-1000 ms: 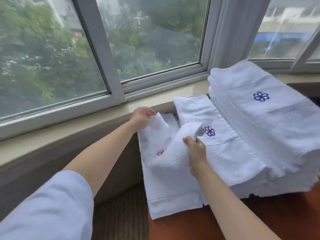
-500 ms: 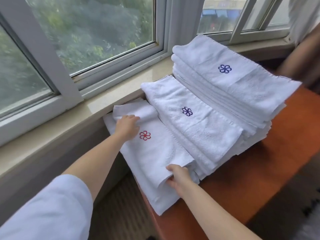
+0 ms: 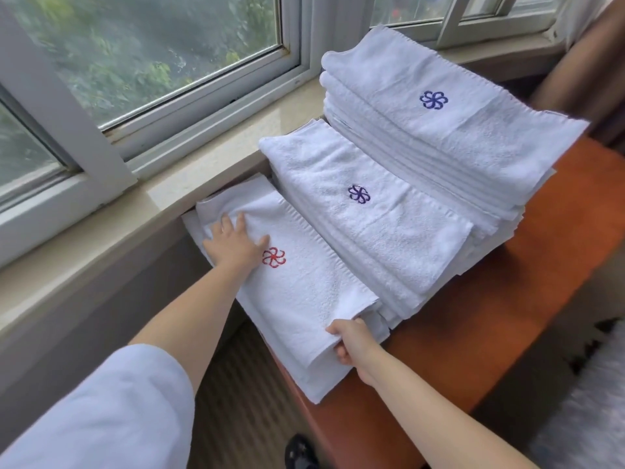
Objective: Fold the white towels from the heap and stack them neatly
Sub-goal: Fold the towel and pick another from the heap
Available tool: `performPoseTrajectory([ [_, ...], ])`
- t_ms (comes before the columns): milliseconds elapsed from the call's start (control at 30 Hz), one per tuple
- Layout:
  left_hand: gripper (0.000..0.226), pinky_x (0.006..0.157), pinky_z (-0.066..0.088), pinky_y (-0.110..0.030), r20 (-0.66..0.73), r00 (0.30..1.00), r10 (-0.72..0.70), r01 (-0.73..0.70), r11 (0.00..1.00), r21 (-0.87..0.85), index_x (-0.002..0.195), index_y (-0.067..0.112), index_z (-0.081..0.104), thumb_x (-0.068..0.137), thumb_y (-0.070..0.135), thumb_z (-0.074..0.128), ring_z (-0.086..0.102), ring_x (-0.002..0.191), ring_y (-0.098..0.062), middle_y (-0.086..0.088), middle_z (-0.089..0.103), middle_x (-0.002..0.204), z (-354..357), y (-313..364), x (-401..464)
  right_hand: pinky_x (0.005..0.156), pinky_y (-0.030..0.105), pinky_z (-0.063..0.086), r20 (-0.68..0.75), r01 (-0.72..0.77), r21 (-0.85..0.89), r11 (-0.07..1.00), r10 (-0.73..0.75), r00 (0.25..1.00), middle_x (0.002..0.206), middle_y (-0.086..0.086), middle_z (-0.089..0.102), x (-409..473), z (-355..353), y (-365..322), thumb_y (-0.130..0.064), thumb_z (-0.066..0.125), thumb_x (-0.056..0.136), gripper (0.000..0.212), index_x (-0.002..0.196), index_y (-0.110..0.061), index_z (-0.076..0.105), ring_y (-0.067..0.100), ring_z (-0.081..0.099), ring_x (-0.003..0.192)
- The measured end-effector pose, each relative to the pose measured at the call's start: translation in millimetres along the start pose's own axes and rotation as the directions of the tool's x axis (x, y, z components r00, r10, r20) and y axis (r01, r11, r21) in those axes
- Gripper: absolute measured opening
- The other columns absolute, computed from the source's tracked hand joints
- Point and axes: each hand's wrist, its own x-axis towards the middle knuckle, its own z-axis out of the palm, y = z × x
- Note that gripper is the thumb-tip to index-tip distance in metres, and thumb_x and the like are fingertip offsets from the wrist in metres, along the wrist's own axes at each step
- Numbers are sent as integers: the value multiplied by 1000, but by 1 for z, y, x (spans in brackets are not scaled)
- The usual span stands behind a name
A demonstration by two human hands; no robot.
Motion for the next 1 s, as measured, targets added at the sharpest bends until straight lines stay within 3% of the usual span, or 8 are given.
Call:
performPoseTrajectory([
  [200,69,116,-6,-54,-50,978,201,-194,973,125,153,28,8,93,55,30,-10,148,-29,-10,-7,162,-5,2,6,46,22,30,-53,-30,-84,996,25,998,69,3,33,-3,-7,-6,-8,50,85,8,81,-12,43,13,33,50],
  [333,71,118,-7,-53,104,977,185,-187,982,11,154,34,0,94,66,22,-14,148,-29,-12,-14,161,1,-19,20,47,22,36,-53,-33,-133,991,26,998,67,3,45,-4,-13,2,-17,55,89,13,95,-8,49,12,40,45],
  [500,69,118,1,-54,-91,975,205,-205,979,2,154,31,11,94,64,19,-8,149,-30,-10,-5,162,18,-19,5,49,23,42,-108,-29,1,1000,29,994,78,1,58,-3,-4,6,-48,50,96,39,101,-10,58,14,53,59],
  [567,71,114,-3,-60,-42,970,238,-240,970,-48,152,38,2,91,70,18,-13,148,-24,-1,-11,162,26,-18,-3,61,29,49,-158,27,33,999,-22,987,94,2,64,-1,-2,14,-46,52,96,40,107,-8,58,17,60,78],
  [667,77,110,-4,-66,108,969,220,-211,973,-91,150,44,-6,87,77,20,-22,146,-22,2,-21,160,22,-21,2,80,37,54,-224,75,-99,992,-96,970,95,2,65,-4,-2,29,-50,51,94,37,94,-14,59,19,63,86],
  [800,70,113,4,-65,72,985,155,-136,966,-219,152,32,13,93,61,36,-13,148,-25,-4,-9,162,12,-6,-12,77,32,46,-383,206,-250,946,-292,876,105,-1,61,-11,-3,35,-46,54,92,25,79,-25,56,14,58,89],
  [900,64,116,9,-59,-8,998,67,-65,916,-396,151,24,23,96,52,40,-11,149,-24,-8,-5,162,26,3,-55,104,33,35,-386,288,-248,925,-367,846,135,-2,38,-10,3,30,-38,61,90,24,103,-18,62,19,43,123],
  [1000,66,118,11,-44,-42,998,-54,19,807,-590,151,20,26,96,50,47,-4,148,-24,-8,0,162,43,9,-98,98,31,38,-416,253,12,967,-225,881,141,1,37,-15,18,11,-31,65,88,40,126,-18,59,18,49,111],
])
